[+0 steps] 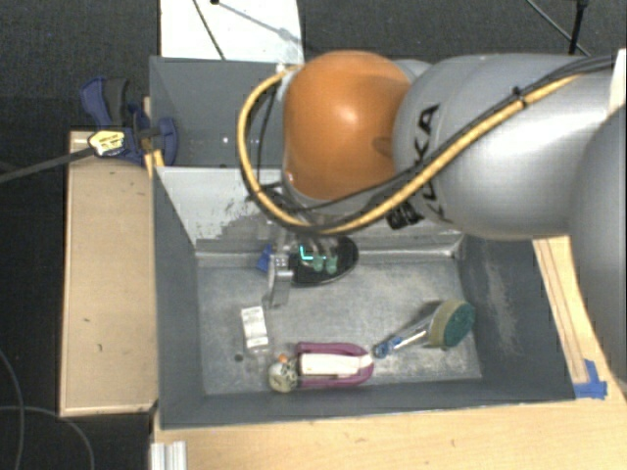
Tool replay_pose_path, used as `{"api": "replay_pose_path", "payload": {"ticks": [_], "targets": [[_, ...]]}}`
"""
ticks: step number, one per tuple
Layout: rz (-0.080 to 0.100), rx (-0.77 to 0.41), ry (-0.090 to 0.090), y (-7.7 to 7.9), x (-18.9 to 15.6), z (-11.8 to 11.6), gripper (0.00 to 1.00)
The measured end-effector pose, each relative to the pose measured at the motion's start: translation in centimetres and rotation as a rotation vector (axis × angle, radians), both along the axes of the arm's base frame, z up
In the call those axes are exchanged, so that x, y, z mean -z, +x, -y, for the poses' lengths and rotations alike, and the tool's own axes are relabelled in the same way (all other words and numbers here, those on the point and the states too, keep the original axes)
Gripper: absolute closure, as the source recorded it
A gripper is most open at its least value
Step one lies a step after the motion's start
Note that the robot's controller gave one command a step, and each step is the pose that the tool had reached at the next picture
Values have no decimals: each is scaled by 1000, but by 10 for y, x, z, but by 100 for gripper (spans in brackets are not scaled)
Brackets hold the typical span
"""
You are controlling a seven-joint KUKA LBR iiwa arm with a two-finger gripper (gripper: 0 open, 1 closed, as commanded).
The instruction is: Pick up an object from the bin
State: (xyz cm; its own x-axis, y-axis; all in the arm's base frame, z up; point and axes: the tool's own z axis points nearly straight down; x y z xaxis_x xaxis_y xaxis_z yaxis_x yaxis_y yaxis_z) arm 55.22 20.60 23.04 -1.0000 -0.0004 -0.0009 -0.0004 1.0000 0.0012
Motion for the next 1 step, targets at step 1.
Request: {"api": "replay_pose_path", "payload": {"ticks": [1], "targets": [[-2, -706, -1, -19, 71, -5, 0]]}}
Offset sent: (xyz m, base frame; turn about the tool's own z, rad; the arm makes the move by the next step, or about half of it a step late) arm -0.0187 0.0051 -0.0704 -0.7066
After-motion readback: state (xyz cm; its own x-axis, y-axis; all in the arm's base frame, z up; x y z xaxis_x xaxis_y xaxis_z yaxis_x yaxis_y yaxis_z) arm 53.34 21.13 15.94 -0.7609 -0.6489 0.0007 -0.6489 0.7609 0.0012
